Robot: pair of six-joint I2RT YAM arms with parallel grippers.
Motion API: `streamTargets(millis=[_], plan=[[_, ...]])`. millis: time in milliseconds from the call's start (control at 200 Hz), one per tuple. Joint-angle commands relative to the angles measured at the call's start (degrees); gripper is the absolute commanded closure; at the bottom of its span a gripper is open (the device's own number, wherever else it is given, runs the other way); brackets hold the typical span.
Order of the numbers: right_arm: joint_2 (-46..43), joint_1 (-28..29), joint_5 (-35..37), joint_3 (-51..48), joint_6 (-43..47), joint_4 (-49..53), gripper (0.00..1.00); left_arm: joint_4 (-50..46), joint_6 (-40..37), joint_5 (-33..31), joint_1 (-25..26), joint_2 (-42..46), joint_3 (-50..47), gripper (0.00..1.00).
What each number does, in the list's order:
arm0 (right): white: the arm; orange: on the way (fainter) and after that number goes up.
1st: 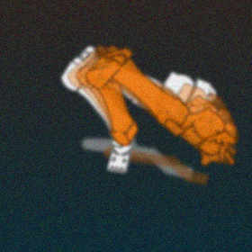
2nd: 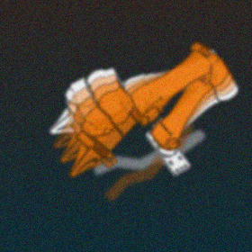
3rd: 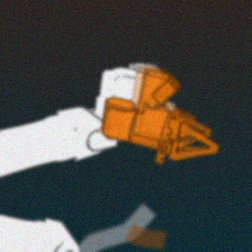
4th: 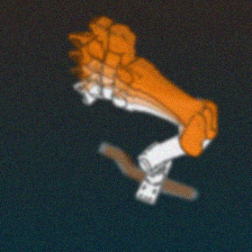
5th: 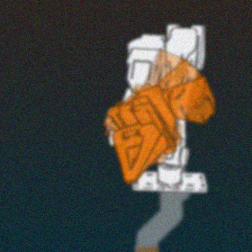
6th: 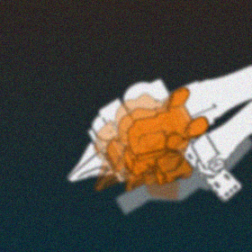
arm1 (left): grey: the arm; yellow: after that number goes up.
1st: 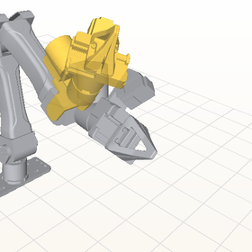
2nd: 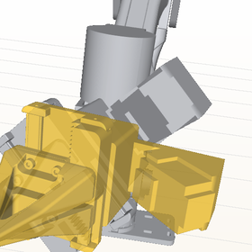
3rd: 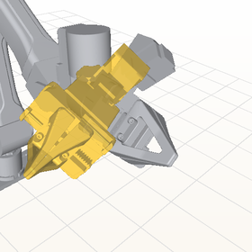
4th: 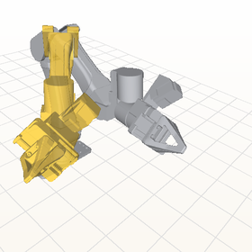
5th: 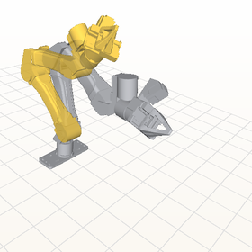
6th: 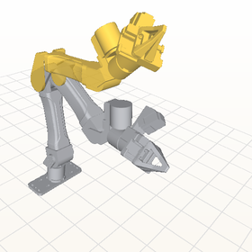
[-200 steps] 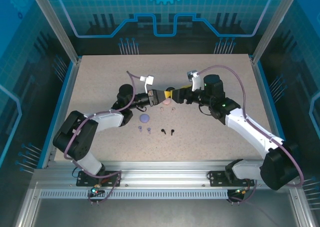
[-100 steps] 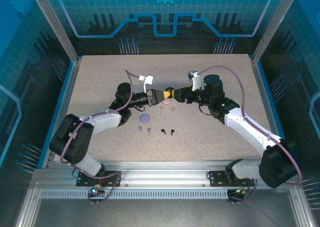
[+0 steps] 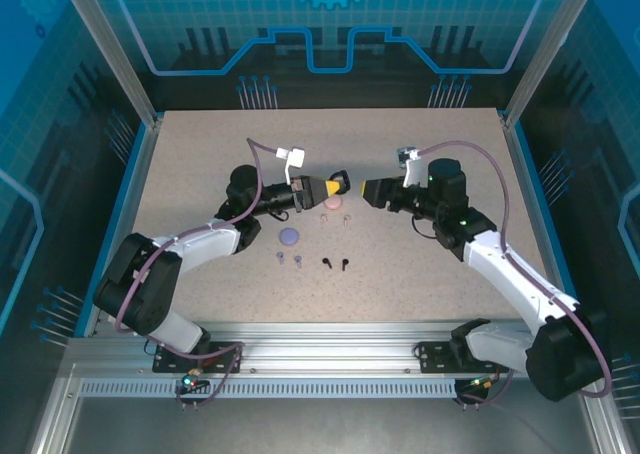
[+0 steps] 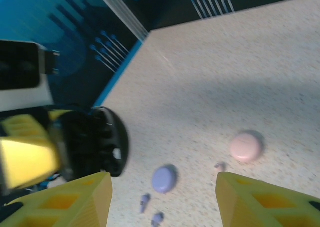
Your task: Insert the wireless bluetooth earbuds into the charging case
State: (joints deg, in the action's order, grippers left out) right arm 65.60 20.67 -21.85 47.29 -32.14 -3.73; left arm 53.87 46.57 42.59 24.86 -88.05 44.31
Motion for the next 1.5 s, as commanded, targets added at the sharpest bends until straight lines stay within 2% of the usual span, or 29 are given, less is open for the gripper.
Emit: streamTargets(millis=[0,160,330,1056,1496], plan=[[-0.8,-0.5,-5.7,-2.8,-6.0,-6.4,0.42,7.3,1.4,1.8,0.0,-0.5,-0.1,1.0],[0.0,-0.1,-5.6,-5.9,-11.0,-14.4,0.45,13.2,5.1,1.4,0.0,-2.7,-0.3,1.0],[1.2,1.0,-5.0,-6.2,-11.9,-16.7,0.49,15.6,6.7,1.1,0.0,-4.1,-0.5,1.0],[5.1,3.0,-3.4,-3.9,-12.6,-18.9,0.55,16.9,7.4,0.9,0.1,-4.5,-1.1,1.0],[-0.5,2.3,-2.2,-3.8,-12.0,-15.7,0.57,17.5,7.1,0.7,0.1,-5.1,-1.4,1.0]])
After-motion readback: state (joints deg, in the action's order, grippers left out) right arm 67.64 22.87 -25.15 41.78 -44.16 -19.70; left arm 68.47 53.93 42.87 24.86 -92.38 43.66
